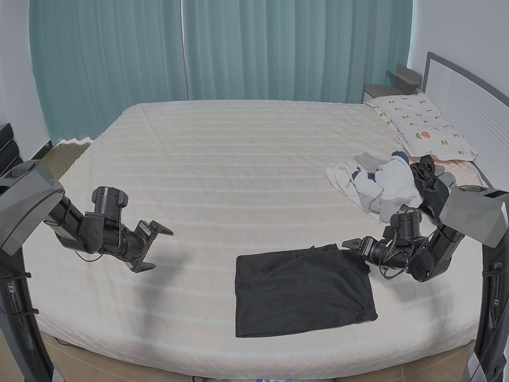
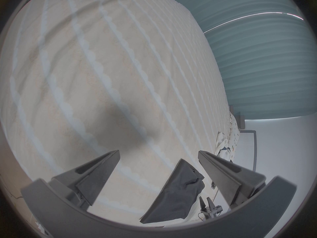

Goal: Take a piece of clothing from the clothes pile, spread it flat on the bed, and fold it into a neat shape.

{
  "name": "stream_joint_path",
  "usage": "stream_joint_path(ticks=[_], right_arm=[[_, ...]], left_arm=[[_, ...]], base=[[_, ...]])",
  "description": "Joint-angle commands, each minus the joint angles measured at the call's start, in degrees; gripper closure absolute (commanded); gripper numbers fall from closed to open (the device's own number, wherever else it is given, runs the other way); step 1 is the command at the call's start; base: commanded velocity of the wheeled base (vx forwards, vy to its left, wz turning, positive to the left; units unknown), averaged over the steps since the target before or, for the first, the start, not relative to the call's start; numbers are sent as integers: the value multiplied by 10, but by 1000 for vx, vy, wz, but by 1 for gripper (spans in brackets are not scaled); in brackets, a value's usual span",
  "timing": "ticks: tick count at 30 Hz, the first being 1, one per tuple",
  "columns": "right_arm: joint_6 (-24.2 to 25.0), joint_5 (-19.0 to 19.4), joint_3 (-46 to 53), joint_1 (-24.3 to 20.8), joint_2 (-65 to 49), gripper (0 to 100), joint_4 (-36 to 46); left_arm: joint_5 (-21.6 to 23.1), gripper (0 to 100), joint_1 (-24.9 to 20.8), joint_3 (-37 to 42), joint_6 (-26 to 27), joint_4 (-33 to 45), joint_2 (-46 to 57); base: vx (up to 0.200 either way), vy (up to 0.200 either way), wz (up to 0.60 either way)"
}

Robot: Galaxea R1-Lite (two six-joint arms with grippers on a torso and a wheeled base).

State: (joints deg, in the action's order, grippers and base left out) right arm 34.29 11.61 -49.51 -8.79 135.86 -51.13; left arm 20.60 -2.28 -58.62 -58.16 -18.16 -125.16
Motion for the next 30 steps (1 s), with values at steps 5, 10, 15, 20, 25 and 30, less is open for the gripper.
stream_joint_path(ticks=[5,10,15,20,25,30], right_arm=[[1,1,-65,-1,56,100,28],[33,0,-68,2,55,100,21],[72,1,-69,12,48,100,18],[88,0,-66,17,49,100,-3],[89,0,-63,18,51,100,-5],[91,1,-65,20,53,0,-5]], left_arm=[[0,0,-1,0,0,0,0],[0,0,-1,0,0,0,-1],[0,0,-1,0,0,0,-1],[0,0,-1,0,0,0,-1],[0,0,-1,0,0,0,-1],[0,0,-1,0,0,0,-1]], base=[[0,0,0],[0,0,0],[0,0,0],[0,0,0],[0,0,0],[0,0,0]])
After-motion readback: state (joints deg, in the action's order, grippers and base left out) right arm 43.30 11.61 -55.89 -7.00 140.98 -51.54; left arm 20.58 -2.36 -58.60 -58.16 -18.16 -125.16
